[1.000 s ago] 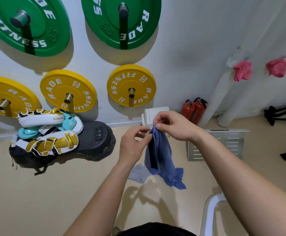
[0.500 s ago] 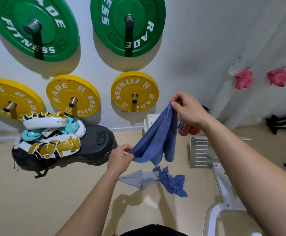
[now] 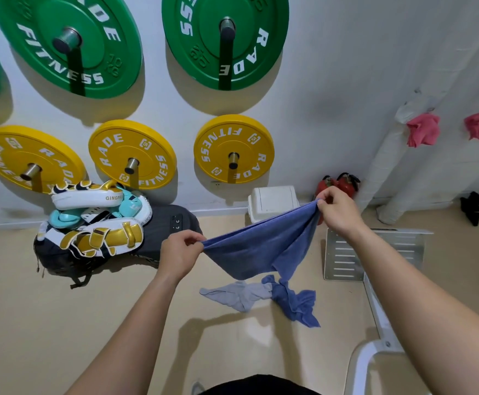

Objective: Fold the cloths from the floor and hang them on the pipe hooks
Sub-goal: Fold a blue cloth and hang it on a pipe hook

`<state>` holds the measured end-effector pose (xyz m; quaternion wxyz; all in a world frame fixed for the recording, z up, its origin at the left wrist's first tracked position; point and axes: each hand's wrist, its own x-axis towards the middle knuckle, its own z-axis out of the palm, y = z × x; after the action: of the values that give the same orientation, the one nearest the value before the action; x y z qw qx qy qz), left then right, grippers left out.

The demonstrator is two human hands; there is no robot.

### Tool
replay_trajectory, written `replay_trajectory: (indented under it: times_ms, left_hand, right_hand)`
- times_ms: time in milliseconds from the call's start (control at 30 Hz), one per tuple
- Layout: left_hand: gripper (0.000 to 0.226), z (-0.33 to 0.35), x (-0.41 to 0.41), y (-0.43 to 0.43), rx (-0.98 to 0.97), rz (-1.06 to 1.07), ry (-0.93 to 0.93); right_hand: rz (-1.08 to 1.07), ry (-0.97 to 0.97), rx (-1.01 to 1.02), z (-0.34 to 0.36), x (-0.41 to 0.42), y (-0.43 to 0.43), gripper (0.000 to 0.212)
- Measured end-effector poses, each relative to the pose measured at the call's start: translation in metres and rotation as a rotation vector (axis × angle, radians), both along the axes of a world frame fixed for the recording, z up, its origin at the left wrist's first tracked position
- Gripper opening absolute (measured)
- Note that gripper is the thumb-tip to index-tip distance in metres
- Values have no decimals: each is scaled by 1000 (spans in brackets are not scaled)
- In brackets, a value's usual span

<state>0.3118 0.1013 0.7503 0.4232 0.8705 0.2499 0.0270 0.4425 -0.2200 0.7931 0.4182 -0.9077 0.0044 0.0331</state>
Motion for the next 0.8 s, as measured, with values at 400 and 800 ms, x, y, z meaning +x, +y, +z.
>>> replay_trajectory:
  times_ms: [400,800]
  left_hand:
    - [3,30,28,5,289,-99,-225]
    - [6,23,33,-2,131,-58,-197]
  right_hand:
    - [-54,43,16,-25,-14,-16,13]
    - [-106,-115,184,-4,-11,-11,10]
